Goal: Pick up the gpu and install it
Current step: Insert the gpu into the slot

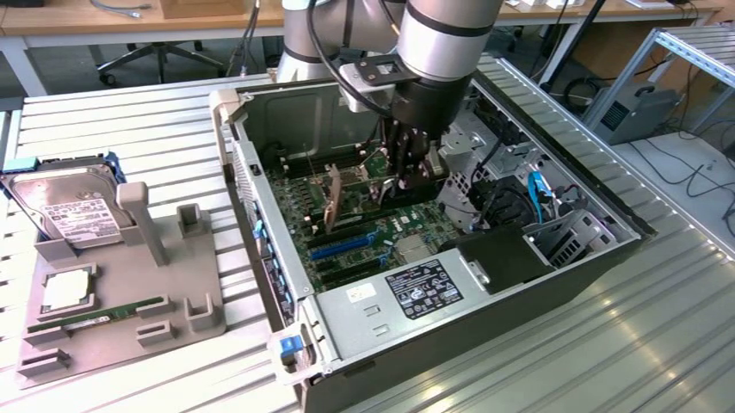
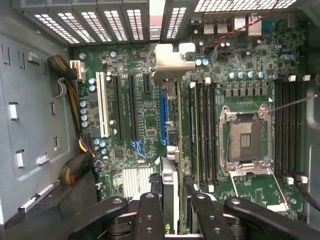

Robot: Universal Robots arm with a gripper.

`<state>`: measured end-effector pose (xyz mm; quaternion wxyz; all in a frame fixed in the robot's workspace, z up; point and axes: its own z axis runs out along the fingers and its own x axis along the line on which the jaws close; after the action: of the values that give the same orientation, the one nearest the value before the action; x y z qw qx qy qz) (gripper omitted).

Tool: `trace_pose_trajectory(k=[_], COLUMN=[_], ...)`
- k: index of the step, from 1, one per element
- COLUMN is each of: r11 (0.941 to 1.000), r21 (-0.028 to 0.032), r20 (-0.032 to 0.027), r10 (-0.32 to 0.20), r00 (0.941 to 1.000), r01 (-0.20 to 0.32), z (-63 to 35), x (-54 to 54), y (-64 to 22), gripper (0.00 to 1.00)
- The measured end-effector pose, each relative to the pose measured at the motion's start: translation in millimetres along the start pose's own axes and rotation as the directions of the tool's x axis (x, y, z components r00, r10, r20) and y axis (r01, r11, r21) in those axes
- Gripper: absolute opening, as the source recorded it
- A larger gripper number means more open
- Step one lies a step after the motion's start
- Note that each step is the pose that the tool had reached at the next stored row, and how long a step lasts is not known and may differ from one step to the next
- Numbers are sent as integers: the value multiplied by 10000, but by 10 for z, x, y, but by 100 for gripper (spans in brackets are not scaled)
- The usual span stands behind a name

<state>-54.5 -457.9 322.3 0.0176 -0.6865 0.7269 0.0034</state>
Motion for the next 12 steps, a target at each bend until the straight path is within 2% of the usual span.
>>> trace_pose_trajectory(k=[12], r11=[10000], r21=[-1], r20=[-2], r10=[0], r00=[10000], r01=[0], z=[3], x=[11], y=[92], gripper=[27])
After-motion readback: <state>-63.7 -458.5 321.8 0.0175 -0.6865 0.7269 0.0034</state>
